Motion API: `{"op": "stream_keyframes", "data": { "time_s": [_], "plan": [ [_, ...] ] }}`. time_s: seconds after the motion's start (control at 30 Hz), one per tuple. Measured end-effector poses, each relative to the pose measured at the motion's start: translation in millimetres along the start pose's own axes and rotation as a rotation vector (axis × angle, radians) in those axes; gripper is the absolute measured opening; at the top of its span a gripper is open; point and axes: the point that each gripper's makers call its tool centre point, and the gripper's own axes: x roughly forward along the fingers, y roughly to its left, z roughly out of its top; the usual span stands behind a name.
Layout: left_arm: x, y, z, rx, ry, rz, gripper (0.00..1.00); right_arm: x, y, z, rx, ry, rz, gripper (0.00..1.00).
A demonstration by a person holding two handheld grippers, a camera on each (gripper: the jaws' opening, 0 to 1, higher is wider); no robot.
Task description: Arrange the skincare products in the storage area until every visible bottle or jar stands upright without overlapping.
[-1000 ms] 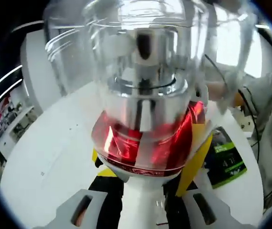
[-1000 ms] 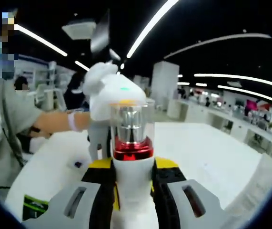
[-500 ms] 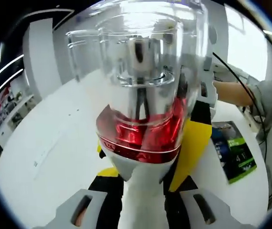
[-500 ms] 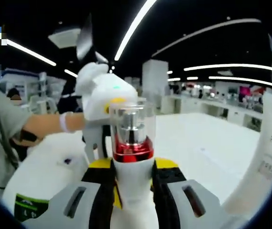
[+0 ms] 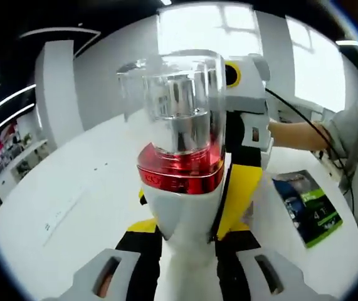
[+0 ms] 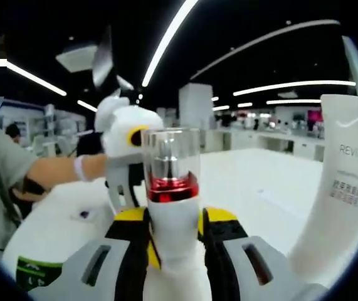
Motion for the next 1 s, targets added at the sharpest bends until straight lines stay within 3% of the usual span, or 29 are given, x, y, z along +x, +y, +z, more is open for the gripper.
{"op": "stream_keyframes", "data": {
  "time_s": [0.27, 0.53, 0.6, 0.77, 0.87, 0.93, 1.0],
  "plan": [
    [-7.9, -5.5, 1.7, -0.033, -0.078, -0.002, 0.31, -14.6, -0.8, -11.9, 0.019, 0.002, -0.024, 0.31],
    [-10.1, -7.6, 1.3, -0.067, -0.122, 0.012, 0.30, -25.8, -11.7, -25.8, 0.046, 0.038, -0.102, 0.29],
    [-13.4, -5.9, -1.2, -0.073, -0.127, 0.049, 0.30, -26.6, -14.7, -26.3, 0.051, 0.036, -0.122, 0.29],
    [-20.3, -3.9, -6.1, -0.090, -0.135, 0.061, 0.29, -28.4, -21.4, -29.2, 0.037, 0.034, -0.163, 0.16],
    [-20.9, -8.3, -5.9, -0.110, -0.150, 0.031, 0.27, -30.3, -27.9, -29.6, 0.010, 0.018, -0.191, 0.05],
    [-20.3, -10.0, -4.6, -0.111, -0.161, 0.027, 0.25, -30.0, -25.4, -26.7, 0.051, -0.004, -0.174, 0.07],
    [-20.3, -9.3, -4.3, -0.126, -0.165, 0.031, 0.24, -31.6, -22.2, -25.2, 0.039, -0.006, -0.172, 0.07]
  ]
}}
